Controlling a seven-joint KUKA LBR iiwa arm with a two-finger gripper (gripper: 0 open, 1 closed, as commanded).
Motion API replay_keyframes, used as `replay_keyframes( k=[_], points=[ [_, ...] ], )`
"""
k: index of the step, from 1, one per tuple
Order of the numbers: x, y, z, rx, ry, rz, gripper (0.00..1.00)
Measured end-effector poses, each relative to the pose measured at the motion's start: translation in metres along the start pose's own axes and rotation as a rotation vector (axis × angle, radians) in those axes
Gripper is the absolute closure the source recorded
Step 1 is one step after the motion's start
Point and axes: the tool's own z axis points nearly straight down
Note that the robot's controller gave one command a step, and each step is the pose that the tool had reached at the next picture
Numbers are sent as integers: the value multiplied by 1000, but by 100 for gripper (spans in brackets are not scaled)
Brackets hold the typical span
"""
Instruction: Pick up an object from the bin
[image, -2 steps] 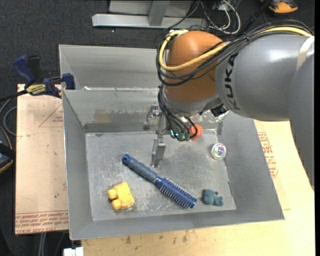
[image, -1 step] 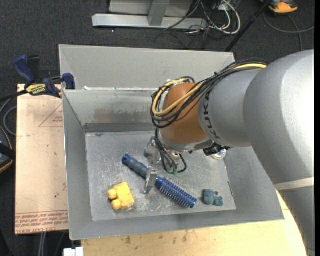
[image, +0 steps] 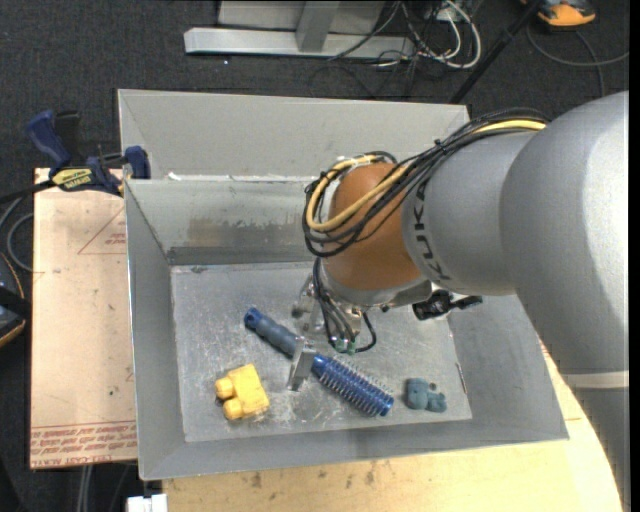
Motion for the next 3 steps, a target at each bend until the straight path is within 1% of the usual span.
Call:
replay_keyframes(
  k=[1,2,3],
  points=[
    [-2,-6,1,1,1,178,0],
    [6,0,26,-8,-13,502,0],
    [3,1,24,-3,-5,499,0]
  ],
)
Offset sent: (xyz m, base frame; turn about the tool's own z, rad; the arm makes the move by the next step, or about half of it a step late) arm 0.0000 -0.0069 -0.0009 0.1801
